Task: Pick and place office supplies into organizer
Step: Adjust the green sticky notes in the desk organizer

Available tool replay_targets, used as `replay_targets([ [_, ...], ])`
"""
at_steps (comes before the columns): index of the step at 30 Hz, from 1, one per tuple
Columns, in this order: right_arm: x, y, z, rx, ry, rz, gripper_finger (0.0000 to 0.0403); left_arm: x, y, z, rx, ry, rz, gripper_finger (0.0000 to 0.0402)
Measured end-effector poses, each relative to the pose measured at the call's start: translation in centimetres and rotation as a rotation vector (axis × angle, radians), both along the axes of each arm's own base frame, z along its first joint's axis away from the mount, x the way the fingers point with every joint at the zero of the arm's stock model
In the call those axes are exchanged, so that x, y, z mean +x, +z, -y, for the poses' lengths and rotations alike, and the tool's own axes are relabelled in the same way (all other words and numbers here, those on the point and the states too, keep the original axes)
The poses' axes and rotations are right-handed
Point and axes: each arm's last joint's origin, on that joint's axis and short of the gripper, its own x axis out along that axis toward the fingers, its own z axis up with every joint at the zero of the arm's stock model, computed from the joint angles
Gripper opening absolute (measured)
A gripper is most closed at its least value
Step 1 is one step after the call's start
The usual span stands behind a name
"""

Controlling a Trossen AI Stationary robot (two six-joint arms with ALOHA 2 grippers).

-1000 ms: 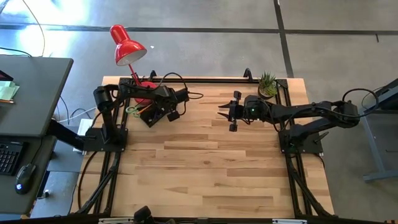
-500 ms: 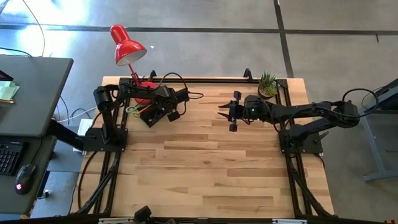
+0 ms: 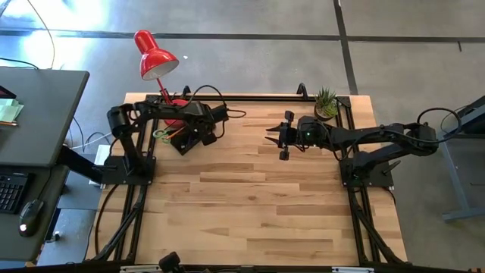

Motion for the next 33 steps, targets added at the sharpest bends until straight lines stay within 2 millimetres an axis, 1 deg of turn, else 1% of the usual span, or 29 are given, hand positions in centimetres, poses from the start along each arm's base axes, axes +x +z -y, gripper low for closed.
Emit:
replay_targets([
  [4, 0.0, 0.0, 0.0, -0.001, 0.000, 0.003, 0.0117, 0.2, 2.0, -0.2, 0.024, 0.002, 0.035, 0.0001],
  [8, 0.0, 0.0, 0.0, 0.002, -0.001, 0.002, 0.0117, 0.6, 3.6, -0.2, -0.007, -0.002, 0.072, 0.0001],
  [13, 0.0, -0.1, 0.0, 0.006, -0.002, -0.013, 0.0117, 0.9, 4.4, -0.1, -0.099, 0.012, 0.139, 0.0000],
  [16, -0.1, -0.2, 0.0, 0.007, -0.002, -0.019, 0.0117, 0.7, 4.0, 0.1, -0.110, 0.032, 0.137, 0.0002],
  [22, -0.1, -0.2, 0.0, 0.017, -0.005, -0.017, 0.0117, -0.2, 2.3, 0.1, -0.132, 0.058, 0.123, 0.0009],
  [25, -0.1, -0.2, 0.0, 0.017, -0.005, -0.015, 0.0117, -0.6, 1.5, -0.1, -0.129, 0.067, 0.144, 0.0031],
  [30, 0.0, -0.1, 0.0, 0.023, -0.008, -0.006, 0.0117, -0.5, 0.9, -0.6, -0.119, 0.071, 0.211, 0.0081],
  [33, 0.0, -0.1, 0.0, 0.029, -0.011, -0.004, 0.0117, -0.7, 0.3, -0.6, -0.122, 0.071, 0.218, 0.0105],
])
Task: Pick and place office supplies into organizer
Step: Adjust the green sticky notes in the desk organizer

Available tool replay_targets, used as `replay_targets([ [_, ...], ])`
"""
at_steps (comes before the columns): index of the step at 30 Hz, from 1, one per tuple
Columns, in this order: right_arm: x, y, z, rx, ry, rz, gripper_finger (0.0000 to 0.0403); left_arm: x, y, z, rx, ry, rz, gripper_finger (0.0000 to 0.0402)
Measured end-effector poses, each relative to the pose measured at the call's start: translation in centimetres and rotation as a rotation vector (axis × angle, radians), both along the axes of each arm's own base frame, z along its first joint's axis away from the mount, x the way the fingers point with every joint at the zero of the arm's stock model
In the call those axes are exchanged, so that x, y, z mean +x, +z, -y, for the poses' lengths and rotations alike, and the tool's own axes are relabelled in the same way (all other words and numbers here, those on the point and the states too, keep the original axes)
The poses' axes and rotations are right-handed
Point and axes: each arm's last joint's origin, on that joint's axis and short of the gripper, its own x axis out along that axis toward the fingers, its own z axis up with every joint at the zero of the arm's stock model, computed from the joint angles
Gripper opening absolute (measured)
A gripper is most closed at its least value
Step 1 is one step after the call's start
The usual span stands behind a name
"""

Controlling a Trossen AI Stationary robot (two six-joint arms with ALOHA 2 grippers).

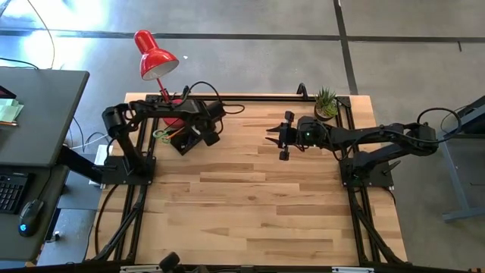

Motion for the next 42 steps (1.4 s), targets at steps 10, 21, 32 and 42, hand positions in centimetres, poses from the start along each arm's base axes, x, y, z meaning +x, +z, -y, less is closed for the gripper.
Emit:
replay_targets([
  [10, 0.0, 0.0, 0.0, 0.007, -0.003, 0.002, 0.0117, -0.6, -0.7, -0.1, 0.087, 0.027, -0.084, 0.0114],
  [21, 0.0, 0.0, 0.0, 0.015, -0.006, 0.002, 0.0117, -0.6, -1.7, -0.6, 0.048, 0.055, -0.063, 0.0091],
  [32, 0.0, -0.1, 0.0, 0.017, -0.006, -0.005, 0.0117, -2.6, -2.6, -2.2, 0.029, 0.136, -0.036, 0.0103],
  [42, 0.0, -0.1, 0.0, 0.016, -0.005, -0.005, 0.0117, -2.6, -2.6, -2.1, -0.017, 0.121, -0.013, 0.0102],
])
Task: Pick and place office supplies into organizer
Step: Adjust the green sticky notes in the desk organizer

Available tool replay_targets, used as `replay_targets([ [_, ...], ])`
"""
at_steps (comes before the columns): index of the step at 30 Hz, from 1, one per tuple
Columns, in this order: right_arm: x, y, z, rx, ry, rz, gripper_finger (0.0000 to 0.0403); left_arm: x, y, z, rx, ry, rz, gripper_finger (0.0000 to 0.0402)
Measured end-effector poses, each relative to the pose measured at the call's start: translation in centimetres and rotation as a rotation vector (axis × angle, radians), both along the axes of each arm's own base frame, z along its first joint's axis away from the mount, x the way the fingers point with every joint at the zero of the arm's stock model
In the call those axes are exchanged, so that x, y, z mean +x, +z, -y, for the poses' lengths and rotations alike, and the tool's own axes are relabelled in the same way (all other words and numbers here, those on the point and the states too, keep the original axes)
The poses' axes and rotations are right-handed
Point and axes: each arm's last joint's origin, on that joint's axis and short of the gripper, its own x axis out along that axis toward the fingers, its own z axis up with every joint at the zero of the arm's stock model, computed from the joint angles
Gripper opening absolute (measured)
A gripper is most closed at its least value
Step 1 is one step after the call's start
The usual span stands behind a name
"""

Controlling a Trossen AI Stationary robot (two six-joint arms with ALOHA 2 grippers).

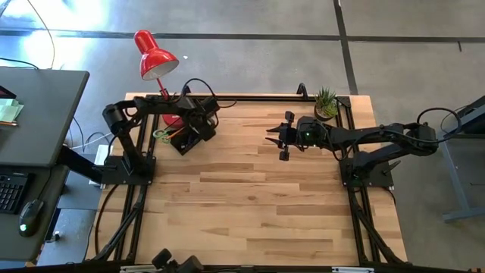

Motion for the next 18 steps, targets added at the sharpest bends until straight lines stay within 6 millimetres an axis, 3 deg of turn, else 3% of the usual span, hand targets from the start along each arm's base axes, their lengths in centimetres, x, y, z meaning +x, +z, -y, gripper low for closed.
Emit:
replay_targets([
  [9, 0.0, 0.0, 0.0, -0.007, 0.002, -0.001, 0.0117, -0.6, 2.4, 0.5, 0.055, -0.015, 0.027, 0.0102],
  [13, 0.0, 0.0, 0.0, -0.007, 0.002, -0.001, 0.0117, -0.5, 2.8, 0.6, 0.031, -0.024, 0.068, 0.0102],
  [18, 0.0, 0.0, 0.0, -0.007, 0.003, -0.001, 0.0117, -0.9, 2.8, 0.6, 0.072, -0.007, 0.001, 0.0102],
])
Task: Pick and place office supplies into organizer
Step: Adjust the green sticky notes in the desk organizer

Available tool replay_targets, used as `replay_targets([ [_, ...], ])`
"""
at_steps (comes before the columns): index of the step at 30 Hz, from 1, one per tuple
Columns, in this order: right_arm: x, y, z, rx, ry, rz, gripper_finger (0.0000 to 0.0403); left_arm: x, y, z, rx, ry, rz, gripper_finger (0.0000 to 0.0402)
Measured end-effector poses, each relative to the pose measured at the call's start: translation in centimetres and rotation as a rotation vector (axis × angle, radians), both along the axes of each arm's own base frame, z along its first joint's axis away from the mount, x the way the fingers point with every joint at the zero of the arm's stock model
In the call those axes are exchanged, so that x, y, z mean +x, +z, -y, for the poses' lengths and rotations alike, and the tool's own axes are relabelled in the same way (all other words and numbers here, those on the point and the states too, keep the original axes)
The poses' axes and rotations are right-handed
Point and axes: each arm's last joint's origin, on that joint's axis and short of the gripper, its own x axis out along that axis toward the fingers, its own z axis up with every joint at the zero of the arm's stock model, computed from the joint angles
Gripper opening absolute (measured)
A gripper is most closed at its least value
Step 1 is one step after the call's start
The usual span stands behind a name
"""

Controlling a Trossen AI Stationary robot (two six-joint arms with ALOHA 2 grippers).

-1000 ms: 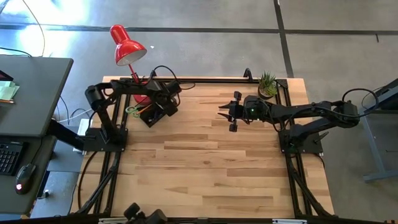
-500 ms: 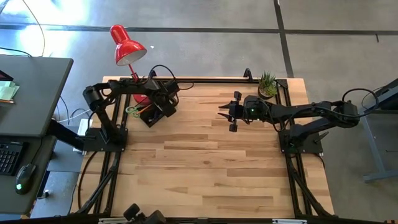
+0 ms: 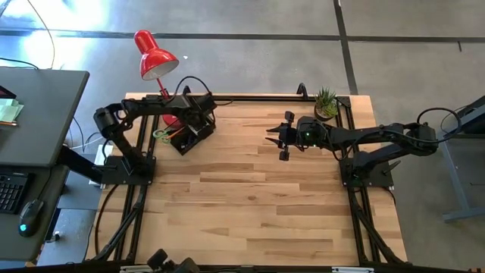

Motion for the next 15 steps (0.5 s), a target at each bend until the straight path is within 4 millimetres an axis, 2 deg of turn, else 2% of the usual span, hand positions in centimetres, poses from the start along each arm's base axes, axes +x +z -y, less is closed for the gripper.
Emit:
replay_targets([
  [6, 0.0, 0.1, 0.0, -0.002, 0.000, 0.006, 0.0117, 0.6, -0.3, 0.7, -0.135, -0.052, 0.112, 0.0102],
  [11, 0.0, 0.1, 0.0, 0.000, -0.001, 0.011, 0.0117, 1.1, -1.4, 1.6, -0.138, -0.088, 0.058, 0.0102],
  [15, 0.0, 0.1, 0.0, 0.004, -0.002, 0.013, 0.0117, 1.2, -2.3, 1.6, -0.093, -0.078, -0.028, 0.0102],
])
